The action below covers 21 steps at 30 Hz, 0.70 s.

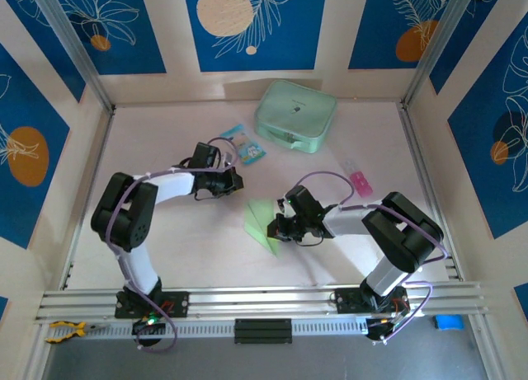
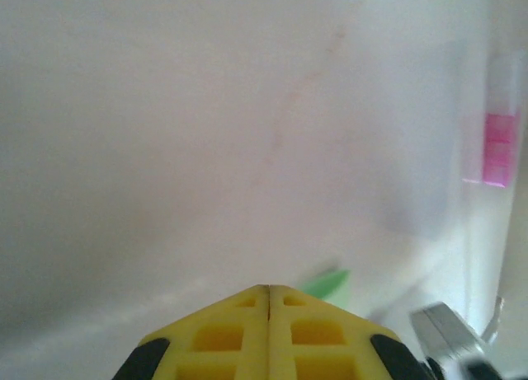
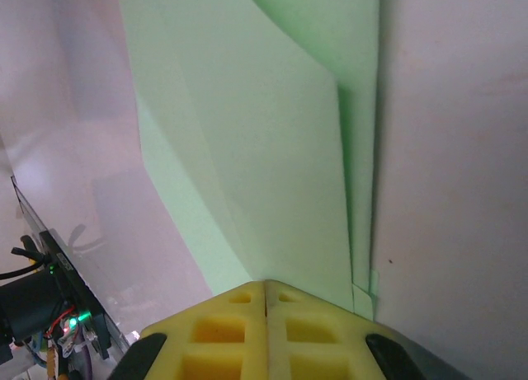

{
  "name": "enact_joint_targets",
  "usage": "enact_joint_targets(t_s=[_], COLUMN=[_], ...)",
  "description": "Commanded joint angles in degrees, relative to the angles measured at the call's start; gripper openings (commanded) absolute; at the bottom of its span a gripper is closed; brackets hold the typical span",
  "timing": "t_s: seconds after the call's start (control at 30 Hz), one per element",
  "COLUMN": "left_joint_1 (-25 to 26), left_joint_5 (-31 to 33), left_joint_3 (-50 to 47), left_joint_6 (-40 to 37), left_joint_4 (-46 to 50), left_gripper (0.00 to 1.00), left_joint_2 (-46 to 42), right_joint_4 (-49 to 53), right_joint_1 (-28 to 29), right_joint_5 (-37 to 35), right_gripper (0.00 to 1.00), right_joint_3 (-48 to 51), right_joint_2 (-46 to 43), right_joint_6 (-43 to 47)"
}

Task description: Fold a paper plane with a square sheet of paper (pick it up from the middle)

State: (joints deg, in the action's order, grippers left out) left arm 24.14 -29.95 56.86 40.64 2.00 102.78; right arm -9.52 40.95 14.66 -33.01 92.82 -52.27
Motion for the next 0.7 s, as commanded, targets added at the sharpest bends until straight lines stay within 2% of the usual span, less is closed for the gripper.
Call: enact_joint_targets(t_s=[0.0,0.3,0.67], left_joint_1=[4.4,13.2,13.4], left_joint_5=[-1.8,-3.6,-3.4], left_joint_3=[-2.6,-6.4,-7.8], left_joint_6=[1.3,3.9,6.3], left_joint_4=[-1.2,-5.5,-5.2], left_gripper=[0.02,0.01,0.00], left_joint_2=[-2.1,-0.1,6.0], right_joint_4=[10.8,9.5,7.7], right_joint_1=[-0.2,-0.3,-0.3], right_joint_5=[-2.2,-2.1,-0.8], right_gripper=[0.01,0.02,0.02], right_joint_3=[1.8,2.7,2.8], right_joint_2=[1.9,1.5,-0.2], right_joint_6=[1.1,0.2,-0.2])
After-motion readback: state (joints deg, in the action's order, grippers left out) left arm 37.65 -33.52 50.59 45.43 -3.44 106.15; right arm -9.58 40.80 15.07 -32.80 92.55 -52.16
